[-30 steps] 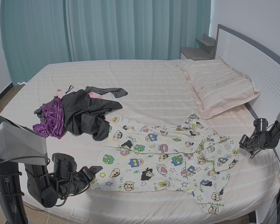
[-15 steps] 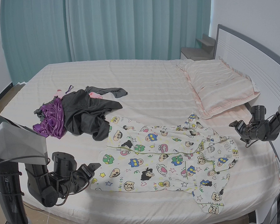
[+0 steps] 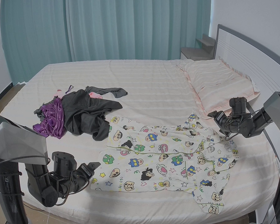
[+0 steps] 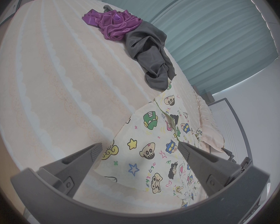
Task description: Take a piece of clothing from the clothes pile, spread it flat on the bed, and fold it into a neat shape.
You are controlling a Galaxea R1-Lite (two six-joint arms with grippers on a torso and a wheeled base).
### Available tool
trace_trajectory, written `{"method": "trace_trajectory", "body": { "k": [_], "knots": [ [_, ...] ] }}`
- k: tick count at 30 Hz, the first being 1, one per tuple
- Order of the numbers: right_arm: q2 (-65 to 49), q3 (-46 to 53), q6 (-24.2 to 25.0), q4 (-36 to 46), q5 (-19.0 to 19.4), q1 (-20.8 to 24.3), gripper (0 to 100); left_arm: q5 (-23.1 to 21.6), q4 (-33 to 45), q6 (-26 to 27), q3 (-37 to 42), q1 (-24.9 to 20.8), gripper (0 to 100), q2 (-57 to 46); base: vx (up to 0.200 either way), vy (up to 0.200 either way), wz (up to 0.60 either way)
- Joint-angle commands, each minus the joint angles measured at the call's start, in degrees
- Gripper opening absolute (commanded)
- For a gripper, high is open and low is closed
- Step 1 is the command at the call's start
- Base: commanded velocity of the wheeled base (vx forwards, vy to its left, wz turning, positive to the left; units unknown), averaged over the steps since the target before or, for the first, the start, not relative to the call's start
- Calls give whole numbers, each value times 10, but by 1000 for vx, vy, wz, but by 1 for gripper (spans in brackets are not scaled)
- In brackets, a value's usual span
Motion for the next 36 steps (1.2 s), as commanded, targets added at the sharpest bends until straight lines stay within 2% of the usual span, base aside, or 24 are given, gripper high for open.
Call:
{"method": "trace_trajectory", "body": {
  "k": [1,8,14,21,31,36],
  "knots": [
    [68,-64,26,4,-14,35,100,1,-1,1,0,0,100,1,0,0,0],
    [124,-127,53,5,-26,73,100,1,-1,1,-1,0,100,5,0,0,0],
    [163,-181,54,28,-48,94,100,2,-1,1,-2,0,100,5,0,0,0],
    [178,-192,53,48,-69,108,100,2,-1,2,-4,0,100,7,0,0,0],
    [212,-243,54,52,-70,120,100,6,-1,2,-5,0,100,9,0,0,0],
    [240,-323,55,50,-63,126,100,5,-1,2,-5,0,100,10,0,0,0]
  ]
}}
